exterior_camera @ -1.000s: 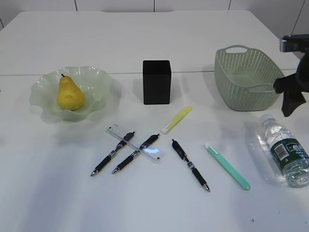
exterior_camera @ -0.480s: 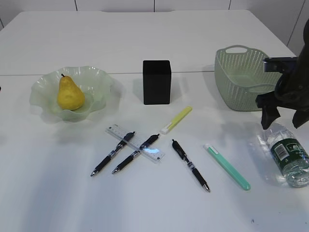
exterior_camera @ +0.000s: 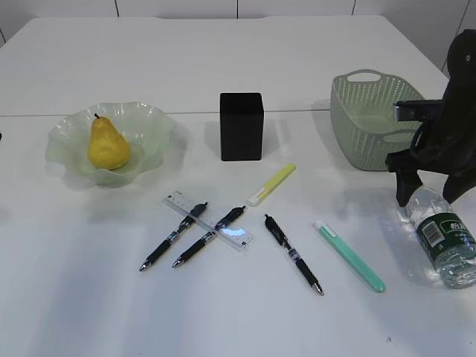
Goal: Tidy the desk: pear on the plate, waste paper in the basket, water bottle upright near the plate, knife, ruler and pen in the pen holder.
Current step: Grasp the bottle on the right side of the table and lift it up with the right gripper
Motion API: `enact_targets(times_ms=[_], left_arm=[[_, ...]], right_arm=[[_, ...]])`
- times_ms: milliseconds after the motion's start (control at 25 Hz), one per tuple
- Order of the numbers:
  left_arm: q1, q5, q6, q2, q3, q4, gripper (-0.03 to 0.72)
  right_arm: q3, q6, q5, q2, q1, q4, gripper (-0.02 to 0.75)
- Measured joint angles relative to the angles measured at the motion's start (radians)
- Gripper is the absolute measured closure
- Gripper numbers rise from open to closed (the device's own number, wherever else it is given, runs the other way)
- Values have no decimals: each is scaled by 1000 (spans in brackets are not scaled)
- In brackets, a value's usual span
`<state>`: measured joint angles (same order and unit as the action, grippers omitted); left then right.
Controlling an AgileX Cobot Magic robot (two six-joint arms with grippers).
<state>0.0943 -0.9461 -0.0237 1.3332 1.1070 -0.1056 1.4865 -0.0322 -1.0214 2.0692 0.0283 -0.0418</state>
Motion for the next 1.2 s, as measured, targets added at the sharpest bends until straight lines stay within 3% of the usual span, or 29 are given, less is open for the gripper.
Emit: enact_targets(times_ms=[400, 760, 1200], left_arm=[[0, 3, 0, 0, 0, 0, 168], [0, 4, 0, 0, 0, 0, 169], [0, 8, 0, 0, 0, 0, 168]], right_arm=[[2, 0, -13, 28, 0, -13, 146], [4, 2, -17, 44, 0, -3, 346], [0, 4, -38, -13, 0, 10, 360]])
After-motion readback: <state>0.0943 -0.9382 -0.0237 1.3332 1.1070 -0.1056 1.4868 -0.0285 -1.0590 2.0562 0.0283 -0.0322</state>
